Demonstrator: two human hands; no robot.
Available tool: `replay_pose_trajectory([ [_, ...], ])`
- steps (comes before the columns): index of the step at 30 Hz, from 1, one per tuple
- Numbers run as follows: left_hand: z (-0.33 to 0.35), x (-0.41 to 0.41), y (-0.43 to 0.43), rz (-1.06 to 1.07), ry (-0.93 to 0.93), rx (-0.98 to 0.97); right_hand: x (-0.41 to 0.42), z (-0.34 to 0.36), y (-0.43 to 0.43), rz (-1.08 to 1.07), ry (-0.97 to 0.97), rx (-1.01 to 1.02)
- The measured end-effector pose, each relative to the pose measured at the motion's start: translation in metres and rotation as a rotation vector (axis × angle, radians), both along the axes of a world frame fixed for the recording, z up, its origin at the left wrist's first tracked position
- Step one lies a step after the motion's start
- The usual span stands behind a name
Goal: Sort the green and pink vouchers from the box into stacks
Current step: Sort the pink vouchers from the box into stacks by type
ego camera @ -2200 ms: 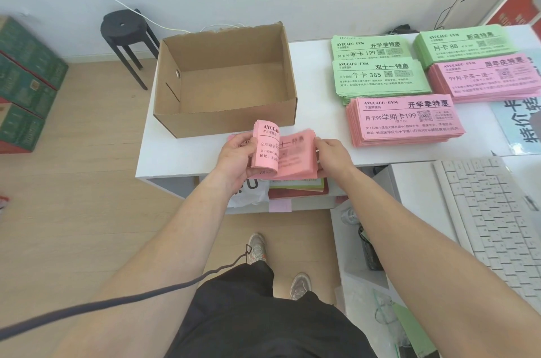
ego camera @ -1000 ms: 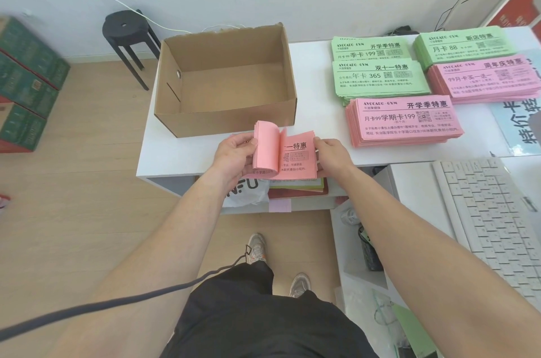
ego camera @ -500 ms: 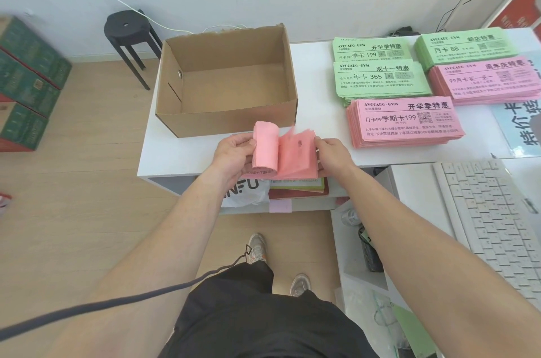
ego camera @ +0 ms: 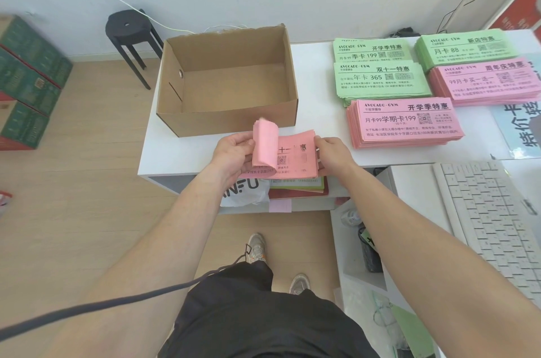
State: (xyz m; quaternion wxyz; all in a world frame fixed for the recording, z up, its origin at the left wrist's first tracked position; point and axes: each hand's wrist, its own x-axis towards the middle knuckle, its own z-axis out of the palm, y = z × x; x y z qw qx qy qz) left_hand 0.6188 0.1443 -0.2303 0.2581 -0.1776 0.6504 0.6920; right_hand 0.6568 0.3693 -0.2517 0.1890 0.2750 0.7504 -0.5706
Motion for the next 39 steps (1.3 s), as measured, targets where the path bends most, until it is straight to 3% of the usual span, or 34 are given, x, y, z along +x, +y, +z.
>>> replay_pose_trajectory([
  [39, 0.0048, -0.0007, 0.0064, 0.056, -0.008, 0.048, -0.0082, -0.0084, 0.0048, 0.013, -0.016, 0.03],
])
